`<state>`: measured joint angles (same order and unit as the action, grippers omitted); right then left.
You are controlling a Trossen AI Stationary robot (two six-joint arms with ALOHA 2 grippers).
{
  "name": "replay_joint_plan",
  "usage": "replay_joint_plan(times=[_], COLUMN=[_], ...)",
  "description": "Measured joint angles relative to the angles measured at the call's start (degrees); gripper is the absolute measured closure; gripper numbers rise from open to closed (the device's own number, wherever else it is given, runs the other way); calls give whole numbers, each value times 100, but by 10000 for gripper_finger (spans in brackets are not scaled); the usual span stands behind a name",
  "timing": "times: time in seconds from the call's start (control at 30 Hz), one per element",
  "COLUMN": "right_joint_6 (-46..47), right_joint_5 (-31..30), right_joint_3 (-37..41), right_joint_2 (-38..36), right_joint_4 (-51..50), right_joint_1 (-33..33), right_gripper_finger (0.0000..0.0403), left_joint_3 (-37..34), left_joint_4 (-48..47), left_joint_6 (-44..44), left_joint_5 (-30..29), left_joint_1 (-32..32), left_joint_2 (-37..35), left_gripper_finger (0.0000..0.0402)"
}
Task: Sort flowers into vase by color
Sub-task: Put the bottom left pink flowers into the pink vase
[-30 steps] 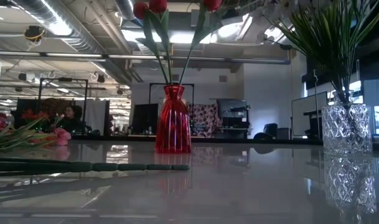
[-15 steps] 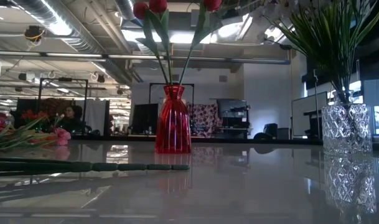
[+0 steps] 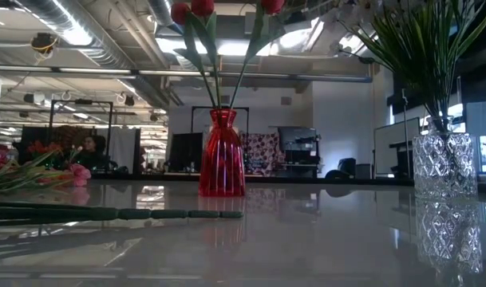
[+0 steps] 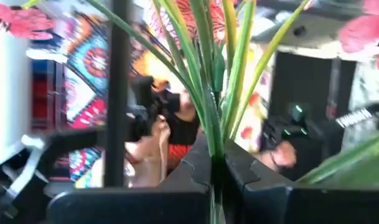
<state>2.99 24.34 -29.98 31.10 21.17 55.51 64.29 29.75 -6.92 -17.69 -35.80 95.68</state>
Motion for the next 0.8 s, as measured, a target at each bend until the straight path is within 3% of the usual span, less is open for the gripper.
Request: replay_joint_plan(times=[0.27, 0.5, 0.8], right_joint_6=[682, 871, 842], right_joint_5=[447, 216, 431], right_joint_3=[68, 466, 535], right_joint_2=[-596, -371, -12], right_joint_4=[-122, 368, 221], right_joint_1=[2, 0, 2], right_gripper_finger=[399, 399, 396], left_joint_3=[0, 0, 0], left_joint_4=[361, 709, 718], left_joint_6=[1, -51, -306], left_joint_5=[-577, -583, -581], left_joint_1=[-21, 219, 452], left_joint_2=[97, 387, 435], left_gripper_finger=[273, 273, 273])
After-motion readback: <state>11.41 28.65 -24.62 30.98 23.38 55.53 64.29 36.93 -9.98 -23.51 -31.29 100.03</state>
